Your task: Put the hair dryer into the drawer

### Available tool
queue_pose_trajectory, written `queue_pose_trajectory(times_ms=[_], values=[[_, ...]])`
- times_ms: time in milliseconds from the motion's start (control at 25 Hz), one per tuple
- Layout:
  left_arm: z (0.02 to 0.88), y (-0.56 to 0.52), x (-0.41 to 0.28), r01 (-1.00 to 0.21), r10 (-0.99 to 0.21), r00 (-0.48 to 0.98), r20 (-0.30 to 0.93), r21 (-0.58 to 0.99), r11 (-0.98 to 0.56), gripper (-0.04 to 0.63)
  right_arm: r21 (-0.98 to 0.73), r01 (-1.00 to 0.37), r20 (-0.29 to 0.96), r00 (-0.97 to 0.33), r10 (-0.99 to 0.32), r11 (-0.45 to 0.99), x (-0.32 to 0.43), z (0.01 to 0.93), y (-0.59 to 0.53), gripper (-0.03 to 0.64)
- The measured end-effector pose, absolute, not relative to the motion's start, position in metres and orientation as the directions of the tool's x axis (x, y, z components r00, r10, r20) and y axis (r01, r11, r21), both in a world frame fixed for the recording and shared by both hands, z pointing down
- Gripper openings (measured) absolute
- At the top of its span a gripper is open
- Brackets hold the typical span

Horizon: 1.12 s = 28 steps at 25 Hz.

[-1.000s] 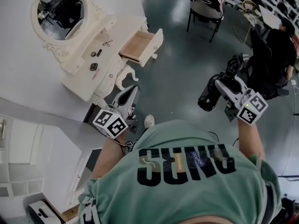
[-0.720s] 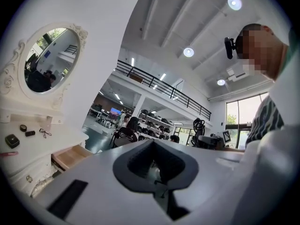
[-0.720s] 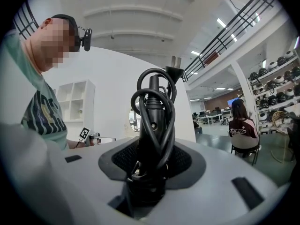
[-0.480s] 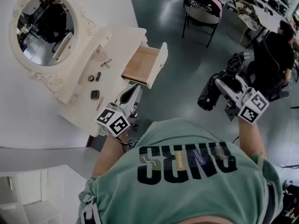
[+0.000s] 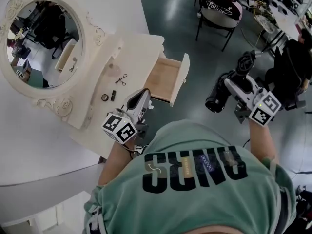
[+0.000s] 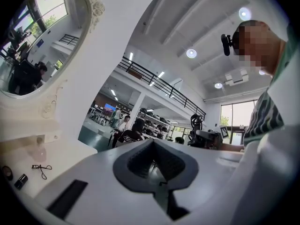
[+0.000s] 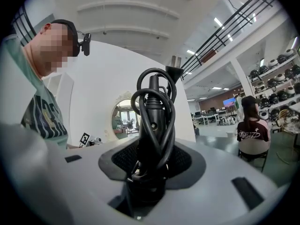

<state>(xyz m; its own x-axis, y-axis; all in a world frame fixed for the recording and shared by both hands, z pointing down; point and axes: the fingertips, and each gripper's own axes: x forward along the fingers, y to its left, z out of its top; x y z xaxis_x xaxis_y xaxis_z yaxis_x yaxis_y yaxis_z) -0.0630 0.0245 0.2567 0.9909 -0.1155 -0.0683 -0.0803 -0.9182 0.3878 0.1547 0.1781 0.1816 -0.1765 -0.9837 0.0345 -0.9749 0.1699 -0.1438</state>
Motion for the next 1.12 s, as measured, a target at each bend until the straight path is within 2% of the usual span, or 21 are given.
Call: queue_pose_trajectory(times_ms=[360, 640, 840, 1120], values=[[0.271, -0.033, -0.033, -0.17, -0.202, 0.979, -0.035, 0.409, -0.897, 0.008, -0.171, -0.953, 0.051, -0.261, -0.964, 0.249, 0.201, 0.195, 0.1, 0.153], [0.274, -0.07, 0.04, -0.331, -0.371, 0.928, -0.021, 0.406, -0.852, 0.008, -0.189, -0.896, 0.036, -0.415, -0.909, 0.401, 0.293, 0.21, 0.033, 0.153], [0.27, -0.077, 0.086, -0.399, -0.454, 0.891, -0.024, 0.439, -0.805, 0.008, -0.169, -0.866, 0.045, -0.484, -0.874, 0.471, 0.352, 0.208, 0.004, 0.155], [0.279, -0.09, 0.078, -0.454, -0.503, 0.865, 0.006, 0.437, -0.776, 0.008, -0.139, -0.855, 0.06, -0.51, -0.858, 0.499, 0.366, 0.212, -0.035, 0.153]])
